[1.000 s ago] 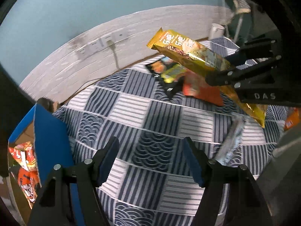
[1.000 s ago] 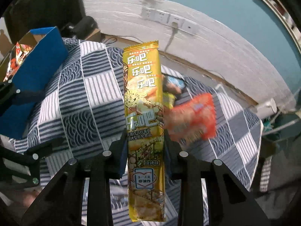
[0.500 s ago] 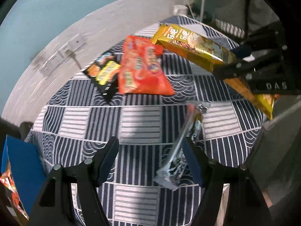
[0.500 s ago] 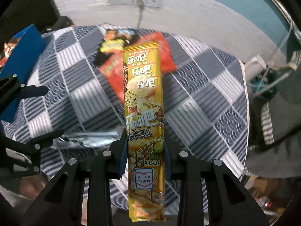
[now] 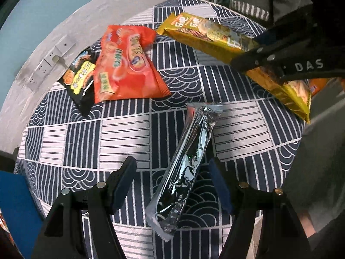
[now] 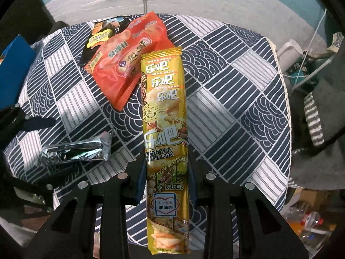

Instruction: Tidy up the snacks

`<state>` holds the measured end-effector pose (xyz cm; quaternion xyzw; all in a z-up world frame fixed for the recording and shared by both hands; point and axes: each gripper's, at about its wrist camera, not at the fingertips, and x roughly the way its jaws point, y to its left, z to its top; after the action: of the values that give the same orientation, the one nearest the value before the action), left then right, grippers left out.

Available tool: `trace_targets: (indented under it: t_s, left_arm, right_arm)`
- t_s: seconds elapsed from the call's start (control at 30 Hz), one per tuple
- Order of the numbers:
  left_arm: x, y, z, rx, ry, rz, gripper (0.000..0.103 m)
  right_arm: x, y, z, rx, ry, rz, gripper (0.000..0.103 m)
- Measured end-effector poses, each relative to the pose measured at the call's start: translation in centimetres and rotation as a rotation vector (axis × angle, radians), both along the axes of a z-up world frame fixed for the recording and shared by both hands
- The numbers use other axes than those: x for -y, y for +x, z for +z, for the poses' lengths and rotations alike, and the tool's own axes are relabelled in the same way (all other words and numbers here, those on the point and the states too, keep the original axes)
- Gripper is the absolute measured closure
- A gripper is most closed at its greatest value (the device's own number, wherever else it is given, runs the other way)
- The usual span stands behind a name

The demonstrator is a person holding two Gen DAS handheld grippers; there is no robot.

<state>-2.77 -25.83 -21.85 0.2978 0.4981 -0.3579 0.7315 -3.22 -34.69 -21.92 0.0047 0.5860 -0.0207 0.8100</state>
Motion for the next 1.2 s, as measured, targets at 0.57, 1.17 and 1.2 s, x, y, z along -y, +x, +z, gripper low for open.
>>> trace_targets:
  t_s: [0.57, 1.17, 1.2]
  left_arm:
    - [-1.6, 1.6, 0.4, -0.018, -0.060, 0.114, 0.074]
    - [-5.3, 1.0, 7.3, 0.092, -0.144, 0.205, 0.074]
    - [-5.6, 1.1, 7.6, 0.096, -0.148, 0.211, 0.074]
  right_arm:
    - [-0.7, 0.1, 1.3, 0.028, 0.000, 0.016, 0.073]
    - [-4.6, 0.4, 6.1, 0.119, -0.008, 0.088, 0.073]
    - [-5.0, 0.5, 6.4, 0.124, -0.007, 0.095, 0.073]
